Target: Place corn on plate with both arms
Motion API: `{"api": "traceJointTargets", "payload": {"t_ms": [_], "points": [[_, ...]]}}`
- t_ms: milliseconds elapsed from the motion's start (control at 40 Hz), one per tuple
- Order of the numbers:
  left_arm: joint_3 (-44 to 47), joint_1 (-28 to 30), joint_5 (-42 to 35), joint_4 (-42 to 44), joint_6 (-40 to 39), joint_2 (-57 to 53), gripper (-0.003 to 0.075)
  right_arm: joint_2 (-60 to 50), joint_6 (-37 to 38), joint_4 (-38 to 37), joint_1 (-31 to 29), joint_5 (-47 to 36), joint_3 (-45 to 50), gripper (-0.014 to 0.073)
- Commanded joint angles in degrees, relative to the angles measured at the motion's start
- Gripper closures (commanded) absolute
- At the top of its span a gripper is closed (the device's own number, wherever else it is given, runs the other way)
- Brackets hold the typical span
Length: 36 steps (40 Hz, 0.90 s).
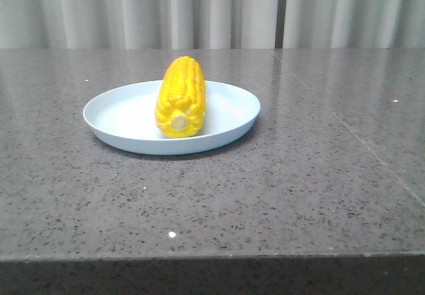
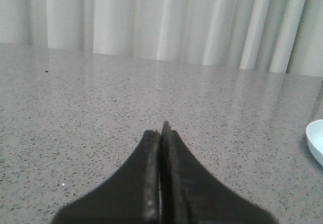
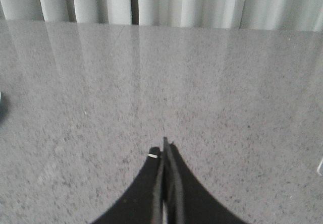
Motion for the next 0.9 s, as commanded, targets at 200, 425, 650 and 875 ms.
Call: {"api": "traceJointTargets", "payload": {"t_ms": [200, 425, 650, 875], "points": [[0.27, 0.0, -4.35, -0.51, -0.02, -1.33, 0.0741, -4.75, -1.28, -0.08, 0.28, -9.39, 11.84, 0.0713], [0.27, 0.0, -4.35, -0.51, -0.02, -1.33, 0.0741, -11.93, -1.23, 1.58, 0.28, -7.52, 13.94, 0.0713], [0.27, 0.0, -4.35, -0.51, -0.02, -1.2, 0.0741, -11.53, -1.23, 1.58, 0.28, -7.62, 13.94, 0.0713], [0.27, 0.0, -4.35, -0.51, -0.02, -1.2, 0.0741, -11.53, -1.23, 1.58, 0.28, -7.57, 13.94, 0.0713]]}}
